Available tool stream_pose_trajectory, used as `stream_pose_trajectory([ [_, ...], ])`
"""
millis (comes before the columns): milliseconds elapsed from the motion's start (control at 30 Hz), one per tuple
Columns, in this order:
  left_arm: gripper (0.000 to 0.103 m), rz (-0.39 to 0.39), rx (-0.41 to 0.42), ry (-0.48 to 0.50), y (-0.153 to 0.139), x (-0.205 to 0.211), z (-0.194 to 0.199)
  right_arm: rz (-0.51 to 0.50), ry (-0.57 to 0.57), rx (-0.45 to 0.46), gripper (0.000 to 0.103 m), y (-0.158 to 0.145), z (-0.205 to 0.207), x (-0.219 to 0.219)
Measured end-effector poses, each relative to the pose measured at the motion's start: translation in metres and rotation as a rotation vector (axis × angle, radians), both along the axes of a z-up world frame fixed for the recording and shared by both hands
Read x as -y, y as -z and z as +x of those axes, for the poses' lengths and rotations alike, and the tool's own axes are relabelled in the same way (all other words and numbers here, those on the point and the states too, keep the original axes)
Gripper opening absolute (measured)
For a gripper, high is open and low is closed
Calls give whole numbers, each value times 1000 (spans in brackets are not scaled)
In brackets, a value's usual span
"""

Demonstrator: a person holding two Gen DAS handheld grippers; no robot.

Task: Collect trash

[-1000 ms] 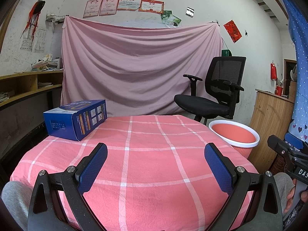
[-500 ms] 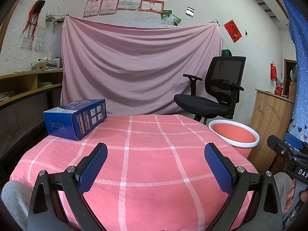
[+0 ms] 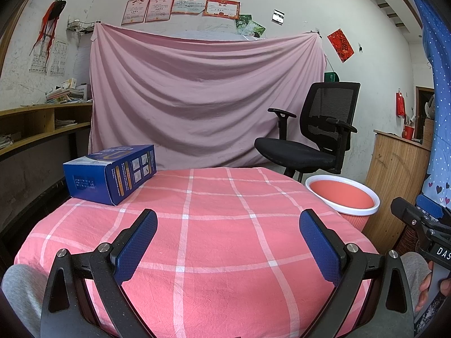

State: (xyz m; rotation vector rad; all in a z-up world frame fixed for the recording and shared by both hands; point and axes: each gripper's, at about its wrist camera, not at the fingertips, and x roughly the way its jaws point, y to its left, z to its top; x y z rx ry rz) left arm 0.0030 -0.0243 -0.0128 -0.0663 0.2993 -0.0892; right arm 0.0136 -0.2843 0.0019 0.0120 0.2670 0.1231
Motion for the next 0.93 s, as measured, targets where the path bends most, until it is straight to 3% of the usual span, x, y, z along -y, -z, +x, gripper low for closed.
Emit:
stream_pose_trajectory([
  [933, 99, 52, -31, -10, 8, 2, 6, -1, -1, -2, 103, 0, -1, -2],
])
